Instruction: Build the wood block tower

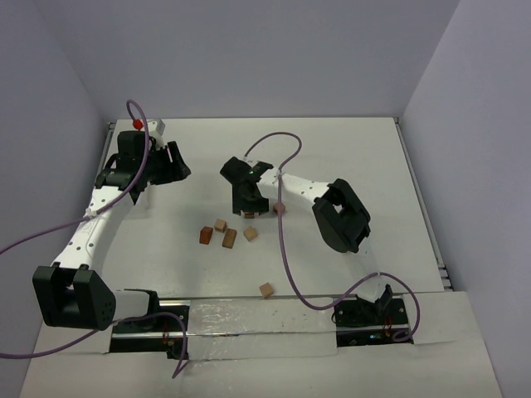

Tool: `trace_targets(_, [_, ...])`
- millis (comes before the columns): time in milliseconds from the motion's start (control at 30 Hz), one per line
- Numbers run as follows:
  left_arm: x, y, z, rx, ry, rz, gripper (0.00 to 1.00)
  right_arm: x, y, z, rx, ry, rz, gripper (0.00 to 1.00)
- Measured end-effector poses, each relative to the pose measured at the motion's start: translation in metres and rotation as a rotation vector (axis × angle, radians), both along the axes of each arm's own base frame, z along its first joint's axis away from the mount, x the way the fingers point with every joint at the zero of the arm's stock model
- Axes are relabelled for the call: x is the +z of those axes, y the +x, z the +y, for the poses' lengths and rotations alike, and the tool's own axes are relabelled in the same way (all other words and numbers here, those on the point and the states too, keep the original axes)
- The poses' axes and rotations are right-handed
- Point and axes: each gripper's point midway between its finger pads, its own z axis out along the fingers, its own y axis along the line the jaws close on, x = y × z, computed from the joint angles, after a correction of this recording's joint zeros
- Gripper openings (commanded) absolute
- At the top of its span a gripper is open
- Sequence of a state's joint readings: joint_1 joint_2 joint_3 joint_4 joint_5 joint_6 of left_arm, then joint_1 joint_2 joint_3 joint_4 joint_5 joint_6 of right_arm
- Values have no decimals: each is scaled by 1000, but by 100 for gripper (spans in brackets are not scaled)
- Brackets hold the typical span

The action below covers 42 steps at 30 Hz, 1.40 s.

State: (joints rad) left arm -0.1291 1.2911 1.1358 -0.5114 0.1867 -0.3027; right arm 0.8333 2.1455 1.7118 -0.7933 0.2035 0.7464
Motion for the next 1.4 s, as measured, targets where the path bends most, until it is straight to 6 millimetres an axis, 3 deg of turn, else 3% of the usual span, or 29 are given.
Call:
trace_targets(333, [0, 0, -1, -4, -4, 1, 66, -8, 17, 7, -11, -32, -30, 65])
trace_targets(800, [0, 0, -1, -8, -12, 4, 66, -10, 20, 1, 0, -66, -43, 50])
trace_targets(1400, [-5, -2, -2, -15, -17, 17, 66, -11, 26, -3, 20, -84, -62, 43])
